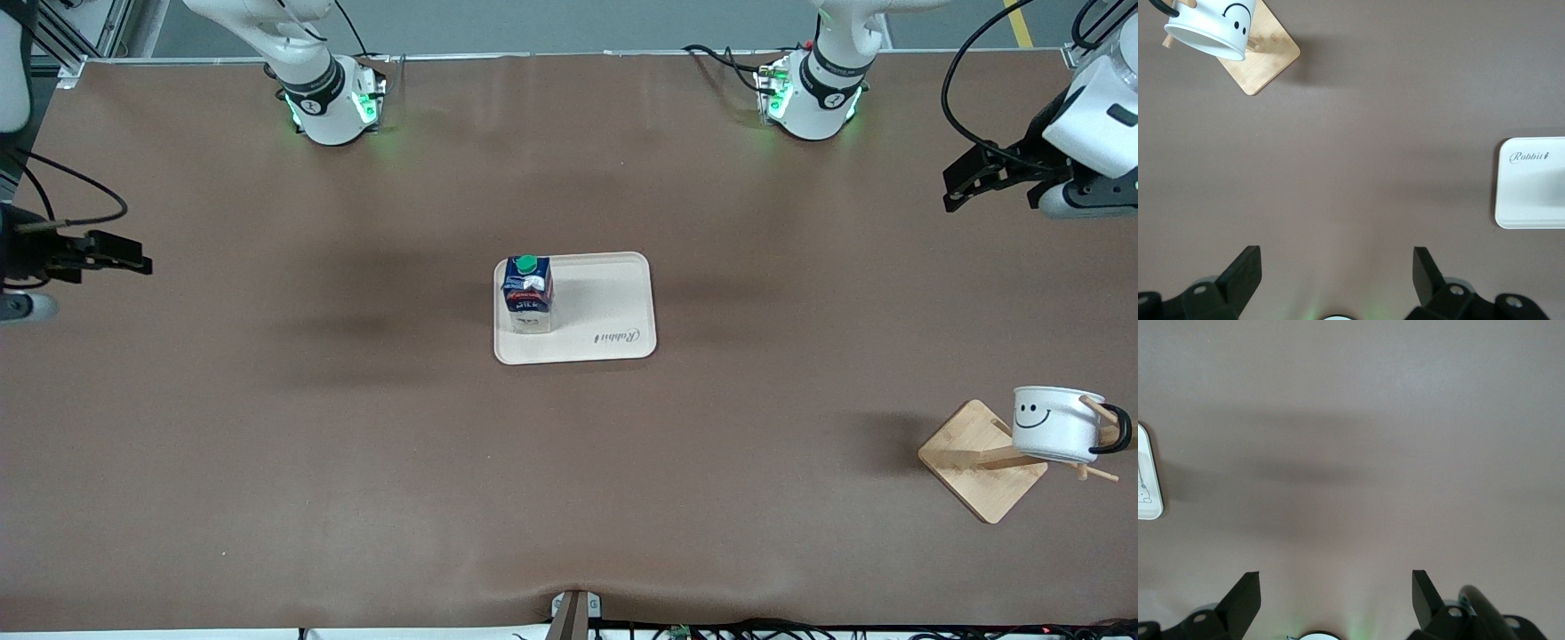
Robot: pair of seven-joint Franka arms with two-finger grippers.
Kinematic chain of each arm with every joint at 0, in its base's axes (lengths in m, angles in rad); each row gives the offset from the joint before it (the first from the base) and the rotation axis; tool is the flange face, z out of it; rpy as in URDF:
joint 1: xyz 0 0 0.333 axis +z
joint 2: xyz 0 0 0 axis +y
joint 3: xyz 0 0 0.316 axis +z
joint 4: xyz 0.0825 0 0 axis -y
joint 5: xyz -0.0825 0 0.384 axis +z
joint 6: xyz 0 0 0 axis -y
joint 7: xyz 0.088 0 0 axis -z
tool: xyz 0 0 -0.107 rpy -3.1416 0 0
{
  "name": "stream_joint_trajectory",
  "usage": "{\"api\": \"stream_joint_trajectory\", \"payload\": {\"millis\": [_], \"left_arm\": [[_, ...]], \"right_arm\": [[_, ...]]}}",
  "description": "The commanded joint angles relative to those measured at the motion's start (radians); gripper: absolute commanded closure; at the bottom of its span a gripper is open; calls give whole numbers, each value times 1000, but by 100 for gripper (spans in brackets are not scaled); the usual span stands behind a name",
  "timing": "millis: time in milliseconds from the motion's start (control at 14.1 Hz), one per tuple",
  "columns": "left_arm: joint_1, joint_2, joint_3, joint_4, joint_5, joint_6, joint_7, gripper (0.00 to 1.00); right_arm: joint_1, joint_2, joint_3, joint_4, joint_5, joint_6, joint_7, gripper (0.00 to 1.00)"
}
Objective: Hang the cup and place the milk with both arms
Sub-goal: 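Reach the right gripper toward the blue milk carton on the tray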
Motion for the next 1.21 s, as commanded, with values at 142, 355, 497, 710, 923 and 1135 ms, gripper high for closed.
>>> {"api": "stream_joint_trajectory", "payload": {"millis": [142,355,497,710,923,1135], "left_arm": [[3,19,-10,28,60,4,-16,0],[0,21,-11,28,57,33,-17,0],[2,29,-11,28,51,55,-17,0],[3,36,-10,30,53,70,-16,0],[3,52,-3,28,59,91,-16,0],[3,47,-3,30,59,91,-16,0]], "right_arm": [[41,2,4,6,79,-89,19,0],[182,-10,4,8,84,-87,311,0],[284,-9,4,5,84,-83,441,0],[457,-6,4,-49,91,13,675,0],[621,25,4,-84,93,179,907,0],[733,97,4,-93,96,320,1027,0]]}}
